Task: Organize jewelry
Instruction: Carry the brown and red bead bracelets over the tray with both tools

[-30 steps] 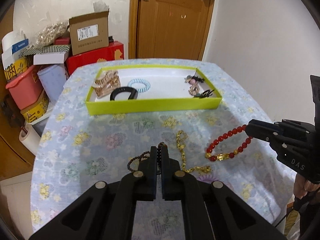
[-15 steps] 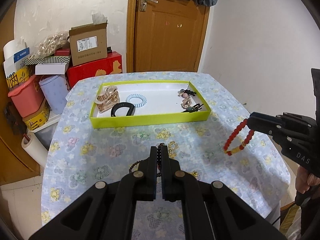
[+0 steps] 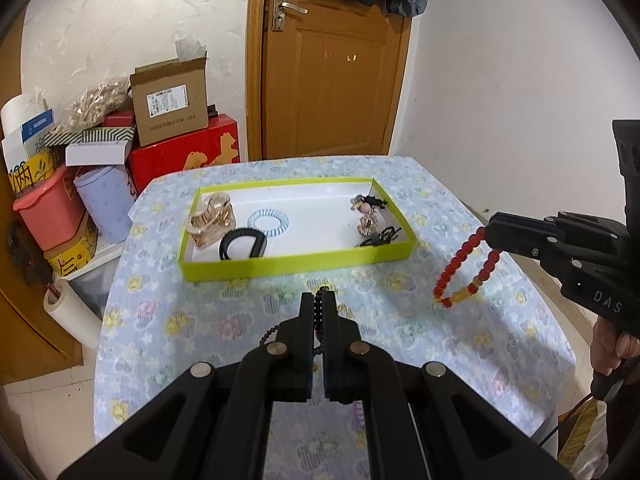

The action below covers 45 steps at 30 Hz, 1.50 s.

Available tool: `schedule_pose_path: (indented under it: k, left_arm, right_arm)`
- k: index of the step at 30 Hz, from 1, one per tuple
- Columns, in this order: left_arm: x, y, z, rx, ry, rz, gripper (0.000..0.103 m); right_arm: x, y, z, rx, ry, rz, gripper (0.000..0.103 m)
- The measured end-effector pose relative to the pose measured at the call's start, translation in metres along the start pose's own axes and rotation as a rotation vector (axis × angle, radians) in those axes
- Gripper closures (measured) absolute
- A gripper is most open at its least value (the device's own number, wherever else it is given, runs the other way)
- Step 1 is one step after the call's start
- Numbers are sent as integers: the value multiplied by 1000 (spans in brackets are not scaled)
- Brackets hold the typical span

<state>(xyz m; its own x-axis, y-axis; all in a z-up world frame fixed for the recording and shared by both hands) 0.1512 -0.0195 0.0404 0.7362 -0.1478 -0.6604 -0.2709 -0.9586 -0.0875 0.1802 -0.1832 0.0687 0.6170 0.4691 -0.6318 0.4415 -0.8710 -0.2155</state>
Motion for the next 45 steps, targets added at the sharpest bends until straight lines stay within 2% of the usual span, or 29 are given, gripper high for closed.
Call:
schedule_pose_path:
  k: [9,16,21,30,45]
  left_arm:
    - [17,-15,-35,16,15,11,100]
    - [47,-26,-61,28,14,22,100]
    - [74,-33,-70,22,0,41,100]
    - [127,-41,-53,-7,-79,71,100]
    - [162,-48,-33,-4,-136,60,100]
  right_arm:
    - [24,1,-36,-8,-1,-20,93]
    - [52,7,-64,-9,-7,-21,93]
    - [80,20,-73,19,-32,-22,93]
    - [136,43,-77,46,-103,-26,93]
    - [205,76,-82,75,-181,-5,93]
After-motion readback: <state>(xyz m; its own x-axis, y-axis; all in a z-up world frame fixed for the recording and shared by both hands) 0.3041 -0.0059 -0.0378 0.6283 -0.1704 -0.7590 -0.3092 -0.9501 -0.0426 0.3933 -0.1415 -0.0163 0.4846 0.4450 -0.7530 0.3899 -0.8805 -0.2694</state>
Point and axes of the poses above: each gripper's, at about its wrist camera, not at the fingertips, and x roughly the way its jaws point, y to its right, z to its underside, the point moved 2 cm from there along x, roughly the way its jaws point, and after that the axes turned 13 degrees about x, right-handed, at the moved point
